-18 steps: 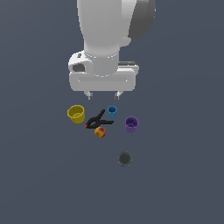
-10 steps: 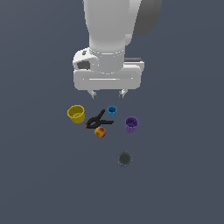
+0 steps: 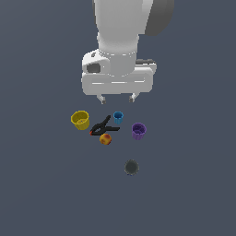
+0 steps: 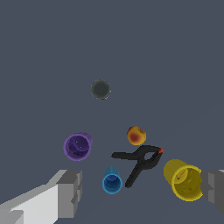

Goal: Pick up a designated object from a clutter of objects.

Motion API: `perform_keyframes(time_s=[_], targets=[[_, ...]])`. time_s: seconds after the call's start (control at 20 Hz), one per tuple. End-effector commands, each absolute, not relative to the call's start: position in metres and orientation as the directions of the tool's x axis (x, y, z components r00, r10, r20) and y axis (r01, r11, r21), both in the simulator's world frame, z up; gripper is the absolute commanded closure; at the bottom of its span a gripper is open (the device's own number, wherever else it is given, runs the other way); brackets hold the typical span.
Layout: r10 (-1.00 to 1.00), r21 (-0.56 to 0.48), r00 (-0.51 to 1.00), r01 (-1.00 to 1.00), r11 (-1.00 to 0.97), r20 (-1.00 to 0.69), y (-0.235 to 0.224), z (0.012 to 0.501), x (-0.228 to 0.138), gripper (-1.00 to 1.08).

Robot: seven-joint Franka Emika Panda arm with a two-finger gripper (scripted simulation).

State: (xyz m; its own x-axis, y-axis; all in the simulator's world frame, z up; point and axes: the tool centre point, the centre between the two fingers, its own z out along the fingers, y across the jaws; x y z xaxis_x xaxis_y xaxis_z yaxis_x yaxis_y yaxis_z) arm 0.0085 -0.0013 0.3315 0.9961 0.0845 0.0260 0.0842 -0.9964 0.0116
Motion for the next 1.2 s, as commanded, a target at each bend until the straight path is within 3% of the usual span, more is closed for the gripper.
perform_keyframes(time_s=[0.0, 0.55, 1.15], targets=[[0.092, 0.012, 0.995, 0.091, -0.996, 0.025, -0.001, 0.325, 0.007, -0.92], [0.164, 0.011, 0.986, 0.164, -0.986, 0.018, -0.001, 0.257, -0.015, -0.92], [0.289, 0.006, 0.957, 0.289, -0.957, 0.007, 0.001, 0.153, -0.080, -0.92]])
